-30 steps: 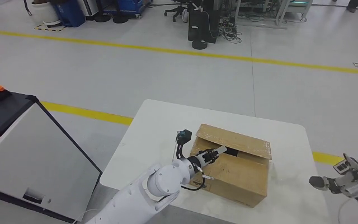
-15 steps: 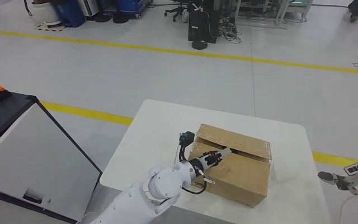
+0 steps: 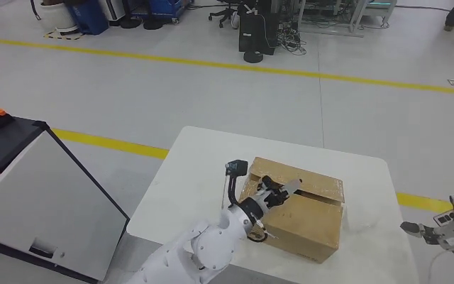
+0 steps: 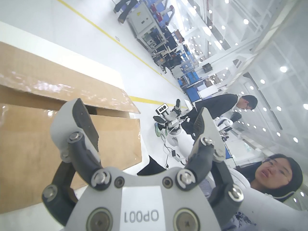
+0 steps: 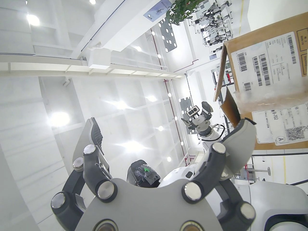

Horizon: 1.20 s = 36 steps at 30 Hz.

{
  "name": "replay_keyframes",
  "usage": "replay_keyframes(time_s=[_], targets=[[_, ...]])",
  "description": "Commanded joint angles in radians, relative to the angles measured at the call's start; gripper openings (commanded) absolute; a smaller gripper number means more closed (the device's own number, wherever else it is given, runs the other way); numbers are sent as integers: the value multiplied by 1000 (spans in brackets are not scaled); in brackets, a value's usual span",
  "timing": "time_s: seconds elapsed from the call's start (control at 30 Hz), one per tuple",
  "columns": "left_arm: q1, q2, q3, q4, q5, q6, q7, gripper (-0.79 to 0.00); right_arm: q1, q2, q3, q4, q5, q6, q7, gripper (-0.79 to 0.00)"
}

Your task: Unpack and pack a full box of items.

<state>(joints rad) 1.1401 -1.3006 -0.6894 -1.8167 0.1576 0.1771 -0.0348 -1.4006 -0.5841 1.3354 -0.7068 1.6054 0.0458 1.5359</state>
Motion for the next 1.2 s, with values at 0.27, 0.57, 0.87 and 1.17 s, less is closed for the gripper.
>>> replay_keyframes(time_s=[0.27,0.57,0.87,1.17], targets=[[-131,-70,-2,282,-167,-41,57,0,-24,-9,56,-14,-37,1,0,0],[-173,-96,-22,301,-248,118,-49,0,-51,-17,93,-41,-81,-2,0,0],[-159,-105,-47,315,-250,164,-79,0,-65,-27,123,-54,-112,11,0,0],[-181,-128,-45,377,-274,244,-100,0,-88,-42,134,-65,-138,8,0,0]])
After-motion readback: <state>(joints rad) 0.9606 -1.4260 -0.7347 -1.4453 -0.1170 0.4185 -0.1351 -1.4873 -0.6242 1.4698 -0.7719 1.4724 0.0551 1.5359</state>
